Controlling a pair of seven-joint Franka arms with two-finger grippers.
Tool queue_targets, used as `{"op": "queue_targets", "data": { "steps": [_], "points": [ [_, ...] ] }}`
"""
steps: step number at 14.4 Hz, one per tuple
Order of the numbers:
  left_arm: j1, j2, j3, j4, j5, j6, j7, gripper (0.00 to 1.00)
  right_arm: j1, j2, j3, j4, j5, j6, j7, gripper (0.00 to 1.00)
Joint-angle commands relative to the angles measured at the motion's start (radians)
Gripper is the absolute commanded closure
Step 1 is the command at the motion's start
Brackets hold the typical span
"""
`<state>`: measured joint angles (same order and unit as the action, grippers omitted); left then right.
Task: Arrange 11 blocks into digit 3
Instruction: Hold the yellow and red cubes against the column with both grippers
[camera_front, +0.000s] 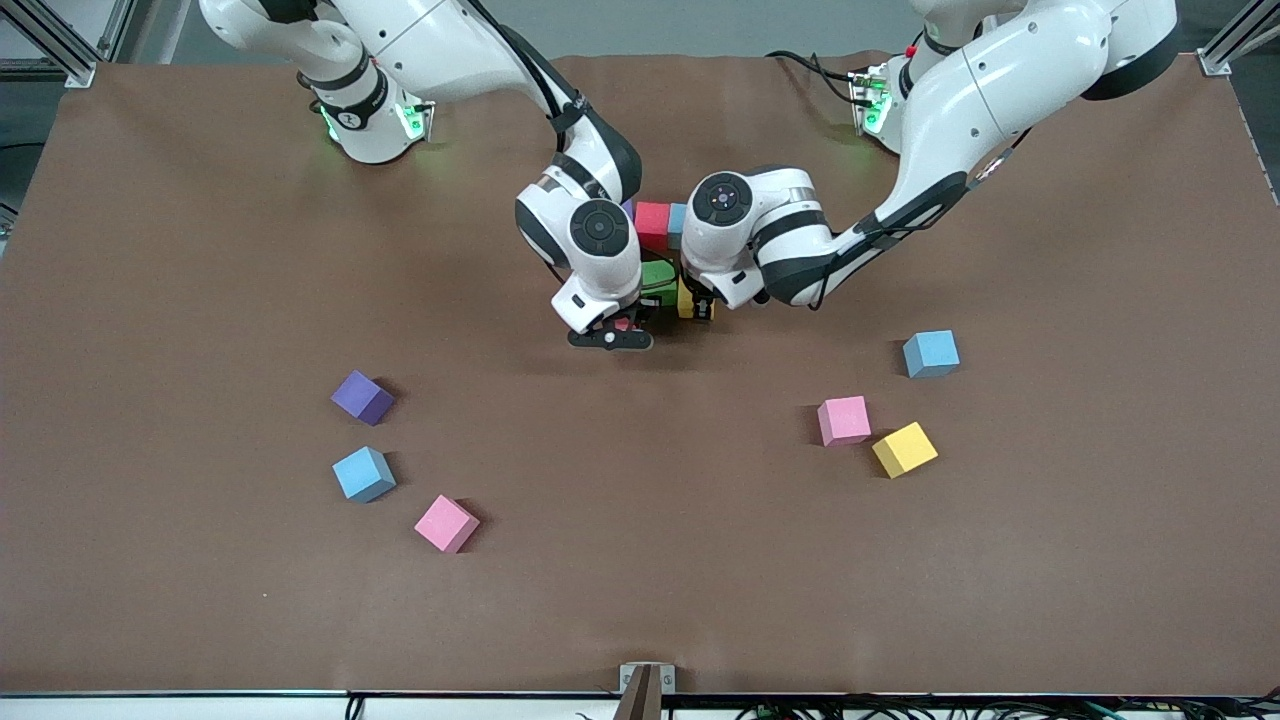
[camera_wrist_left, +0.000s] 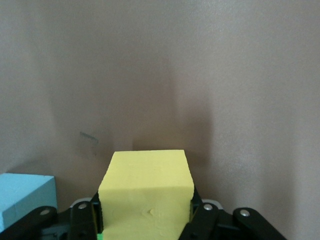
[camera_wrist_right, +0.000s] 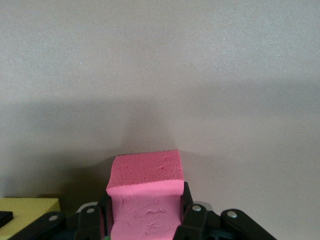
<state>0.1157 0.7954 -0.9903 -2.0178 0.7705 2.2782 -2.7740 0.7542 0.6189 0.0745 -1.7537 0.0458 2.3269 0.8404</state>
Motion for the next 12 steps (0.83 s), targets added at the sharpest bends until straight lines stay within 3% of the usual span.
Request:
{"op": "queue_targets", "data": {
  "steps": [1,12],
  "points": [
    [-0.067,0.021,0.038,0.028,0.007,0.007,-0.183,0.72,-0.001,-0.033,0.002,-0.047,0.014,0.014,0.011,0.99],
    [-0.080,0.022,0.042,0.034,0.000,0.007,-0.188,0.72,-0.004,-0.030,-0.004,-0.047,0.012,0.011,0.008,0.99]
  ]
}}
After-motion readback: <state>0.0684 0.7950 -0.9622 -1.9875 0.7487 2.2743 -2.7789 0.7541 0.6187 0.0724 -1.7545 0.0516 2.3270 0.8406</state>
